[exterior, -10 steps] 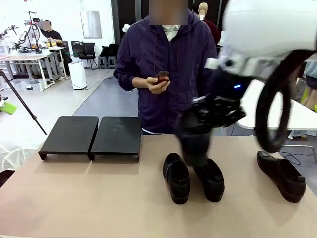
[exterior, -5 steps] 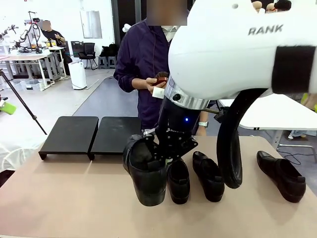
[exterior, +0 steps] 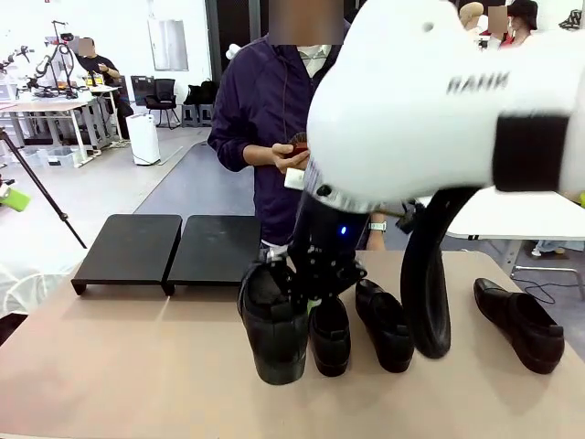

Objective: Organize the shoes by placing them on the stand.
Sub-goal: Pick up one Shoe and place it in the middle of the table.

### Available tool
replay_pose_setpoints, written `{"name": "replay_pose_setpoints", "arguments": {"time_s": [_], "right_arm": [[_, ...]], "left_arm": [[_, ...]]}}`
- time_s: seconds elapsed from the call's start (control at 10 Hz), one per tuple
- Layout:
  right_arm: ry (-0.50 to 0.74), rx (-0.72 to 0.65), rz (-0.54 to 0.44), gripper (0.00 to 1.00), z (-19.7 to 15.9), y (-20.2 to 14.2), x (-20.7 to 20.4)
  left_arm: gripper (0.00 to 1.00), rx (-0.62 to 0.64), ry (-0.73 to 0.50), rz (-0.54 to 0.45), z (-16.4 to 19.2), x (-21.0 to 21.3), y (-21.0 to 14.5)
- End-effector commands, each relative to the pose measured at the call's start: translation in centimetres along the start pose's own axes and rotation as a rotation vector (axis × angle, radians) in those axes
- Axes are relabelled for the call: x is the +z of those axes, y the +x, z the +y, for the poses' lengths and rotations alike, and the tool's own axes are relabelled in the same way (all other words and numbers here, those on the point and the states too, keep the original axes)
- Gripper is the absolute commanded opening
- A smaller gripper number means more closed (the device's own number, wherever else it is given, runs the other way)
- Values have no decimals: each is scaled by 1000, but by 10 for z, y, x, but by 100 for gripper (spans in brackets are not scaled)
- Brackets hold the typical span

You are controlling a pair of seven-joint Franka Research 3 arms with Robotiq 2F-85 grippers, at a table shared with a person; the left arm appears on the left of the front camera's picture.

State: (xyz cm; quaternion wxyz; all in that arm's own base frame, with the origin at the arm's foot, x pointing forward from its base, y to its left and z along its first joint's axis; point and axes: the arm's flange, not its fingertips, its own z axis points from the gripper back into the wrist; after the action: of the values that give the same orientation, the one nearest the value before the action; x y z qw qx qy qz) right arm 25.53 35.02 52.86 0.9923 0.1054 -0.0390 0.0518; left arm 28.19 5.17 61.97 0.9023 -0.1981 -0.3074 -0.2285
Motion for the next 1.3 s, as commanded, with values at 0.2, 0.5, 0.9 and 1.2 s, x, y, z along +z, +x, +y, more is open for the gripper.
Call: {"name": "replay_pose_setpoints", "arguments": {"time_s": [0.2,0.5,0.9,1.2], "right_arm": [[-30,-93,-53,0,22,-15,-83],[-31,-89,-133,0,21,5,-129],[55,-142,-119,0,21,32,-185],[56,-171,-105,0,20,38,-197]], "left_arm": [[100,-12,-15,-4,1,1,0],[100,-12,-15,-4,1,1,0],[100,-12,-15,-4,1,1,0],[100,-12,-15,-4,1,1,0]]}}
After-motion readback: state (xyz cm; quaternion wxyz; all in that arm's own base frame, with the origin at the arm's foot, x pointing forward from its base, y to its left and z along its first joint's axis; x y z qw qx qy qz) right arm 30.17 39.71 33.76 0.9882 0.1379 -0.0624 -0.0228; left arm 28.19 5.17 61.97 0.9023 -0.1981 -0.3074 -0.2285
